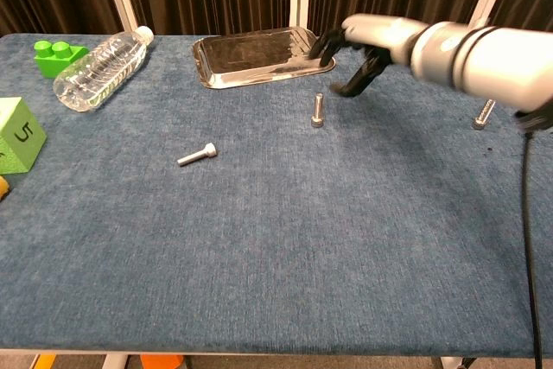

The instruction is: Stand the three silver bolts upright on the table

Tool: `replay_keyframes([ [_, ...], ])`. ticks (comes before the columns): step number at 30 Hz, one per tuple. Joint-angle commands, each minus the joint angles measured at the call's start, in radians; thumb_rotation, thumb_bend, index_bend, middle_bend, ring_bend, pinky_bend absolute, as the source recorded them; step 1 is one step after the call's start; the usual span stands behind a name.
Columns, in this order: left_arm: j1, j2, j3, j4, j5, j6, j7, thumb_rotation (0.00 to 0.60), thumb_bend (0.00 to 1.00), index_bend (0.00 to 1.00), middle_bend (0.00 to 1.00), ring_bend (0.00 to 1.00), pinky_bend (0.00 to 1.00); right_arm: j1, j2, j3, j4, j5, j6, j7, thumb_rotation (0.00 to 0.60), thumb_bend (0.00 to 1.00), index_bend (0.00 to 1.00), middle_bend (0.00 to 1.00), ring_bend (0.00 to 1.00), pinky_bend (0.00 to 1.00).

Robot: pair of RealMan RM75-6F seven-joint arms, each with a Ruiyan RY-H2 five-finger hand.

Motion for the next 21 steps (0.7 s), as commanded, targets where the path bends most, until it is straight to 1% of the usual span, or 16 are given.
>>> replay_keyframes([
  [1,-0.04,0.028,-0.016,-0.025,0.037,-0.019,0.011,0.6,0.04,0.23,0.12,0.01,0.0,-0.114,0.174,-0.029,-0.177,-0.116,0.142,0.014,0.6,0.37,0.17,0.19,0.0,0.0],
  [4,-0.097,0.058,-0.026,-0.068,0.078,-0.067,-0.03,0.6,0.04,0.24,0.12,0.01,0.0,-0.199,0.28,-0.062,-0.275,-0.187,0.238,0.025,0.6,0.37,0.17,0.19,0.0,0.0],
  [6,-0.151,0.075,-0.042,-0.102,0.095,-0.119,-0.064,0.6,0.04,0.26,0.12,0.01,0.0,-0.26,0.345,-0.087,-0.329,-0.23,0.297,0.047,0.6,0.37,0.17,0.19,0.0,0.0],
  [9,-0.226,0.074,-0.073,-0.139,0.082,-0.203,-0.058,0.6,0.04,0.28,0.13,0.01,0.0,-0.345,0.422,-0.124,-0.378,-0.288,0.377,0.086,0.6,0.37,0.17,0.19,0.0,0.0],
  [12,-0.303,0.044,-0.106,-0.171,0.042,-0.298,-0.036,0.6,0.07,0.3,0.15,0.01,0.0,-0.423,0.477,-0.153,-0.402,-0.339,0.452,0.135,0.6,0.37,0.17,0.19,0.0,0.0],
  [17,-0.41,-0.027,-0.149,-0.206,-0.059,-0.44,0.001,0.6,0.12,0.33,0.16,0.01,0.0,-0.522,0.525,-0.179,-0.404,-0.411,0.558,0.216,0.6,0.37,0.17,0.19,0.0,0.0],
  [21,-0.487,-0.121,-0.177,-0.203,-0.162,-0.518,0.097,0.6,0.18,0.35,0.16,0.01,0.0,-0.578,0.54,-0.189,-0.387,-0.454,0.614,0.271,0.6,0.37,0.17,0.19,0.0,0.0],
])
